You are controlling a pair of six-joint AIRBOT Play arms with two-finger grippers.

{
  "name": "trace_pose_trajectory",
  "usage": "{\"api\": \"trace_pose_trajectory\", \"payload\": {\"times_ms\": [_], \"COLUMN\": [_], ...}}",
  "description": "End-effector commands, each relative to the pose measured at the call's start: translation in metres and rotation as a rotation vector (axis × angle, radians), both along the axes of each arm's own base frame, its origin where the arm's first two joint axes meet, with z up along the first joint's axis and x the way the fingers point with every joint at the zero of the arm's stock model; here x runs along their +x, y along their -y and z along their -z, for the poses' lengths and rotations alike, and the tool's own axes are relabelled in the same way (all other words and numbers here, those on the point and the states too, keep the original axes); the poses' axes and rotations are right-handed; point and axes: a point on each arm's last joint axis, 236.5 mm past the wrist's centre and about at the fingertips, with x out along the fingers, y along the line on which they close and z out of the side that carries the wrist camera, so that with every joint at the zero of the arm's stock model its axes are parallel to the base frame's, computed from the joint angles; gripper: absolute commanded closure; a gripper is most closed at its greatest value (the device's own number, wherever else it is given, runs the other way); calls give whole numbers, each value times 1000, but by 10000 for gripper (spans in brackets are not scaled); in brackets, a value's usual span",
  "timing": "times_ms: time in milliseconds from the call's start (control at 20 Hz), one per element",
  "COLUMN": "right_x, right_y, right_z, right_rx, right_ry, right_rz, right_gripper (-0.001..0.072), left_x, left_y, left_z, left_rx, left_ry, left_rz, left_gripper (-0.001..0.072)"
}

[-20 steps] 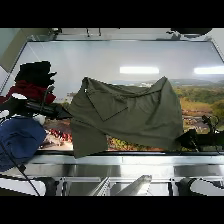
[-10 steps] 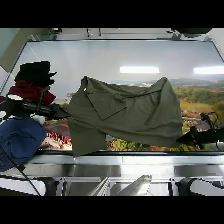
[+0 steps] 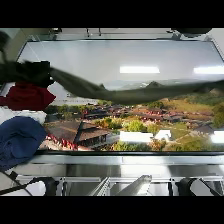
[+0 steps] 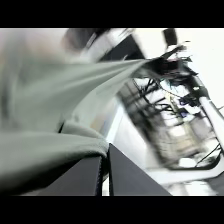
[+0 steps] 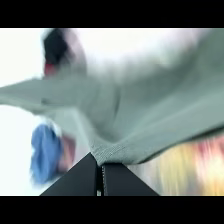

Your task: Fold the shirts.

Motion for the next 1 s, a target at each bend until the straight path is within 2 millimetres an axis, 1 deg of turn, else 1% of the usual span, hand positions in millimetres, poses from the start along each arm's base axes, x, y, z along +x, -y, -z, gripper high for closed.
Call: {"api": "trace_pose_trajectory", "payload": {"times_ms": [0,100,150,200,250,300,350,450,500,550,600,650,700,750,800,850,900,950], "right_x": [-34,-60,-73,-86,-96,-102,-104,-93,-84,-75,-69,-59,-49,-40,-33,-28,-23,-18], "right_y": [-19,-24,-27,-31,-36,-38,-38,-22,-11,-6,-6,-2,3,2,-4,-14,-21,-27], "right_z": [-167,-227,-251,-271,-284,-290,-289,-272,-260,-247,-236,-224,-210,-195,-176,-155,-136,-121], "right_rx": [-133,-251,-309,-358,-388,-412,-436,-445,-448,-425,-406,-397,-380,-348,-317,-288,-260,-236], "right_ry": [494,680,763,836,883,907,904,807,748,699,663,623,576,527,468,409,359,321], "right_rz": [133,281,354,414,459,489,504,539,548,516,472,444,419,370,297,217,161,133], "right_gripper": [695,695,695,695,695,696,695,695,696,696,696,696,696,696,696,696,696,696], "left_x": [-87,-129,-147,-162,-170,-172,-168,-145,-129,-117,-108,-88,-69,-55,-46,-43,-41,-36], "left_y": [18,18,18,18,18,15,9,-15,-32,-42,-41,-47,-53,-51,-40,-25,-12,-4], "left_z": [-171,-239,-262,-278,-284,-284,-279,-259,-243,-226,-209,-183,-153,-128,-105,-85,-70,-60], "left_rx": [-56,-43,-26,8,59,107,151,195,187,144,103,123,139,136,113,98,96,85], "left_ry": [482,677,754,809,832,826,795,657,564,463,410,363,265,178,104,50,33,17], "left_rz": [-18,-139,-196,-260,-317,-368,-417,-519,-555,-556,-508,-499,-492,-453,-382,-295,-227,-200], "left_gripper": [689,688,687,687,686,686,685,684,684,684,684,684,684,684,685,685,689,690]}}
